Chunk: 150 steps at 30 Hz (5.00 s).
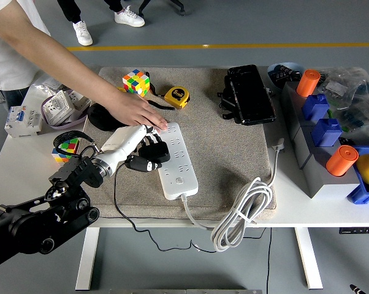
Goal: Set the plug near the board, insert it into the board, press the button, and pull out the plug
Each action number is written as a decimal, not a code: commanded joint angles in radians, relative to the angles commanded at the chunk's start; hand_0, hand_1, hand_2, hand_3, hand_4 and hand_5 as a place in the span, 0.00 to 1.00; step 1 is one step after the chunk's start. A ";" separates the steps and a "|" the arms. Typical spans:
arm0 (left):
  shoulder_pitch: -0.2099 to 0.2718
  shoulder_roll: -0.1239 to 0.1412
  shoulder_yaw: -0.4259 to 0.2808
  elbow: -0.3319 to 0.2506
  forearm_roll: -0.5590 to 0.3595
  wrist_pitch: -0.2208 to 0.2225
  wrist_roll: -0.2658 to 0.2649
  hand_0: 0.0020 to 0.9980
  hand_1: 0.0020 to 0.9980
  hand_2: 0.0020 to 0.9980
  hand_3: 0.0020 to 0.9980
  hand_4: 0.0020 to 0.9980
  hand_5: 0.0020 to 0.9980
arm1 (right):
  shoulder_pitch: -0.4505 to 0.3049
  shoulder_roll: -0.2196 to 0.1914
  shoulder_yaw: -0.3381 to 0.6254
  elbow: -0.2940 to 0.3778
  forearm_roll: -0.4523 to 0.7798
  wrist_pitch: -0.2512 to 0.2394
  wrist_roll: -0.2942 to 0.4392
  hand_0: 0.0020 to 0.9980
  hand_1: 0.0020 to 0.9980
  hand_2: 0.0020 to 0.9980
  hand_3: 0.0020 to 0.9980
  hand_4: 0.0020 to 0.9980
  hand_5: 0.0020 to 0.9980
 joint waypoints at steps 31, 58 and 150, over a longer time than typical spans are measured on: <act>0.126 0.107 -0.173 -0.008 -0.063 -0.007 -0.069 0.30 0.50 0.53 0.55 0.81 0.01 | 0.000 0.000 -0.002 0.000 -0.002 0.001 0.000 0.64 0.69 0.69 0.58 0.85 0.52; 0.180 0.120 -0.261 -0.034 -0.082 -0.050 -0.062 0.53 0.67 0.70 0.72 1.00 0.33 | -0.003 0.006 0.019 0.001 -0.006 0.001 0.000 0.63 0.69 0.69 0.57 0.85 0.52; 0.321 0.031 -0.611 -0.013 -0.663 0.130 -0.422 0.52 0.61 0.59 0.60 0.87 0.39 | 0.020 0.018 0.009 -0.019 0.026 -0.003 0.008 0.64 0.69 0.69 0.57 0.85 0.52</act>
